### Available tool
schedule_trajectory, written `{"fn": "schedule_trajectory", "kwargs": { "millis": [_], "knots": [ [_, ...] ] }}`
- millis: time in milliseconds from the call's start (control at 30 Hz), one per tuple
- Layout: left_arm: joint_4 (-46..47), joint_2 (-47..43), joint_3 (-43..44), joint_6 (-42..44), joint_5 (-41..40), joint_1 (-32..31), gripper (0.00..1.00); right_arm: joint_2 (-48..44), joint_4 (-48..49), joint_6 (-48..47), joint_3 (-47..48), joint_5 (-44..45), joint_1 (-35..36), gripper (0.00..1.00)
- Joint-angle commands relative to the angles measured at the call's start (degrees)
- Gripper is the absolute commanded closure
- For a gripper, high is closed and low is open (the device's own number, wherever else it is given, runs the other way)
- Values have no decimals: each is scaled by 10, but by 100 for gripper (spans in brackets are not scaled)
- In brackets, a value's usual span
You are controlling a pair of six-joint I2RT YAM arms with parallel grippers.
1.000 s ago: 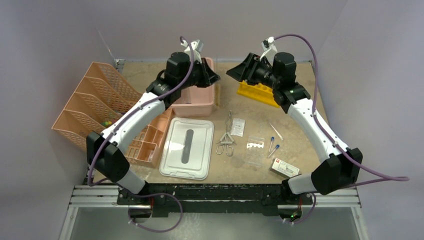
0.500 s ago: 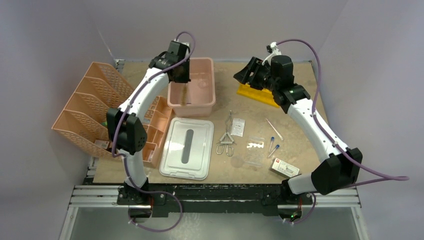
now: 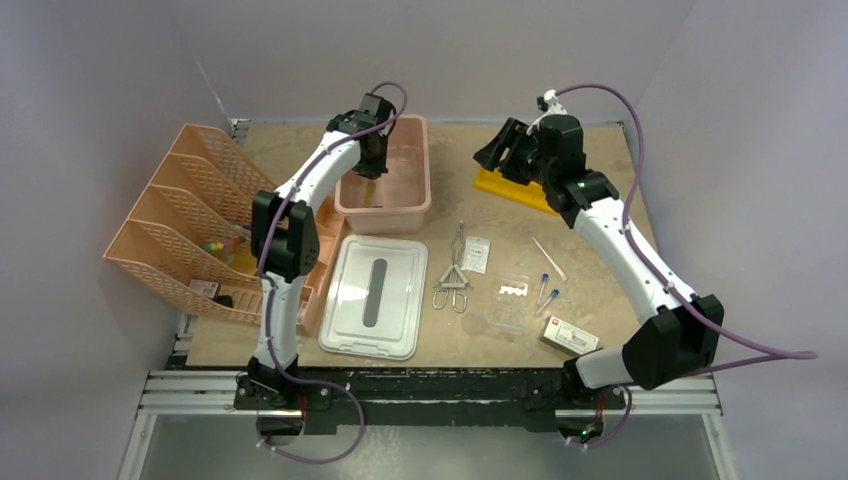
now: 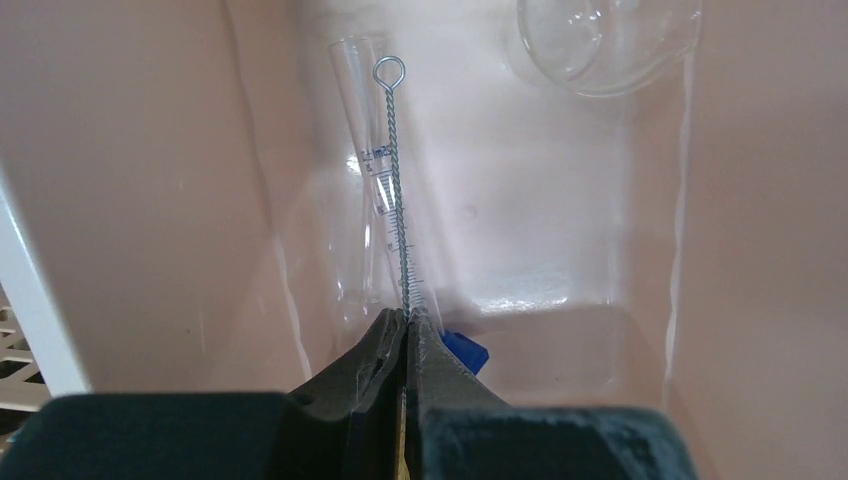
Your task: Organize the chemistry lab equipment
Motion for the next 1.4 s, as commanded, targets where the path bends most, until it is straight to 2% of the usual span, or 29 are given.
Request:
{"fn": "schedule_trajectory", "kwargs": {
  "millis": [0, 267, 500, 667, 933, 1067, 1133, 1233, 1367],
  "knots": [
    [21, 5, 33, -5, -26, 10, 100, -1, 6, 2, 10, 22, 0, 37],
    [65, 25, 21, -22, -95, 14, 100, 16, 2, -7, 29, 26, 0, 38],
    [141, 30, -17, -40, -142, 14, 100, 28, -3, -14, 42, 31, 0, 38],
    [161, 40, -36, -23, -150, 14, 91, 30, -5, -18, 44, 37, 0, 38],
    [132, 38, 0, -15, -132, 14, 78, 27, -10, -30, 41, 48, -1, 37],
    [126, -2, 19, -18, -75, 14, 70, 24, -25, -52, 36, 72, -3, 37],
    [135, -31, 14, -19, -22, 14, 67, 24, -42, -59, 31, 96, -7, 33],
    [165, -85, -18, -17, 44, 14, 63, 15, -62, -53, 8, 137, -16, 28],
    [212, -149, -86, -17, 117, 14, 61, 2, -75, -57, -33, 154, -28, 26]
  ]
}}
